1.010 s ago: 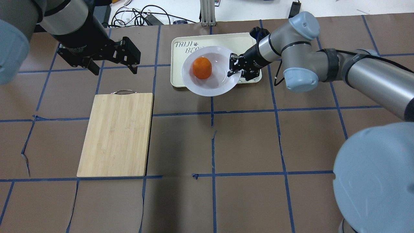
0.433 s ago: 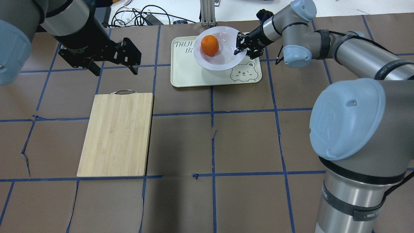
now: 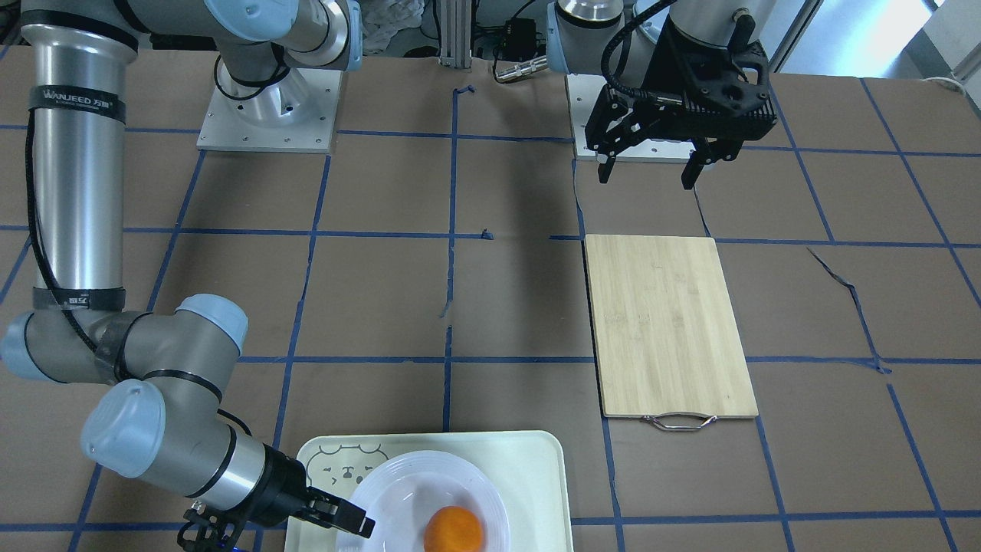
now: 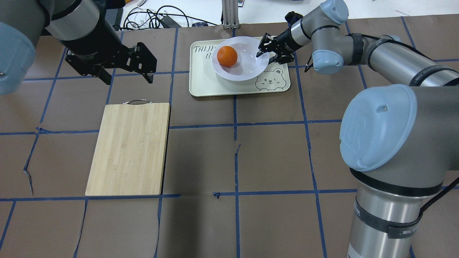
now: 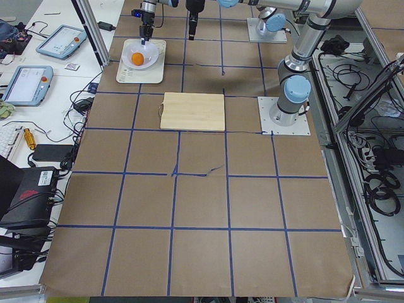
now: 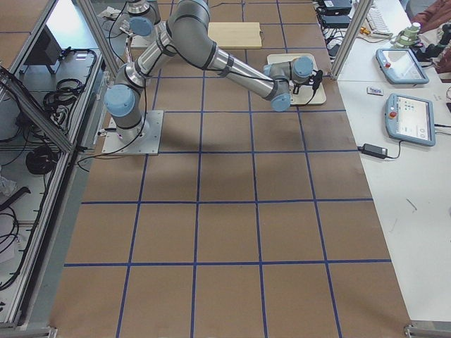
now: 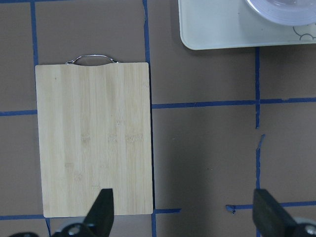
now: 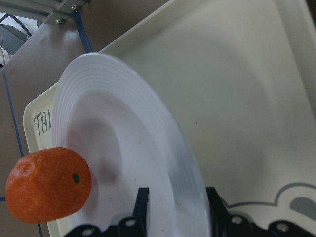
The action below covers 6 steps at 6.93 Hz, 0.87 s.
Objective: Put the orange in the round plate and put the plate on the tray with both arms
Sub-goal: 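Lower the plate onto the tray, open the right gripper and withdraw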
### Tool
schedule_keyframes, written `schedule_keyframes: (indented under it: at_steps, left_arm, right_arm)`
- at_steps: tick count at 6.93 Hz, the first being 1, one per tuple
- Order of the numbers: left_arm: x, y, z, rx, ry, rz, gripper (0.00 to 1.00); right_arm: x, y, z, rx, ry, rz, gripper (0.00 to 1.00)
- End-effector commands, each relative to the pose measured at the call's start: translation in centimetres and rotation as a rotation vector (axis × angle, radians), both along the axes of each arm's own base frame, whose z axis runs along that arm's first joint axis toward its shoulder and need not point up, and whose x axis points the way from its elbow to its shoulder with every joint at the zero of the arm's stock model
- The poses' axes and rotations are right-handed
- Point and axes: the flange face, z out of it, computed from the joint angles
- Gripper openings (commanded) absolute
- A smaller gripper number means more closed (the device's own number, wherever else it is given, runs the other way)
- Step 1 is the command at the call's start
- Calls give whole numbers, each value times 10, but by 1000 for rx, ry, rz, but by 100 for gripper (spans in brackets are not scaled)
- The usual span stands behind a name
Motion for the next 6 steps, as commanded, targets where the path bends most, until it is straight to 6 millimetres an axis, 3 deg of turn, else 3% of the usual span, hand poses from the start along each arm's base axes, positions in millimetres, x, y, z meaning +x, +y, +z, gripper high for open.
schedule_keyframes:
  at_steps: [1, 2, 3, 5, 6]
  left_arm:
    - [0, 0, 0, 0, 0, 0, 100]
    - [0, 0, 0, 0, 0, 0, 100]
    - [0, 0, 0, 0, 0, 0, 100]
    - [0, 0, 0, 0, 0, 0, 100]
    - [0, 0, 0, 0, 0, 1, 100]
  right_arm:
    - [-14, -13, 15, -69, 149, 19, 100]
    - [-28, -15, 19, -93, 328, 85, 100]
    - [-41, -12, 36, -70, 455, 188, 100]
    - [-53, 25, 133, 94, 609, 224, 100]
    - [-49, 63, 192, 134, 632, 245, 100]
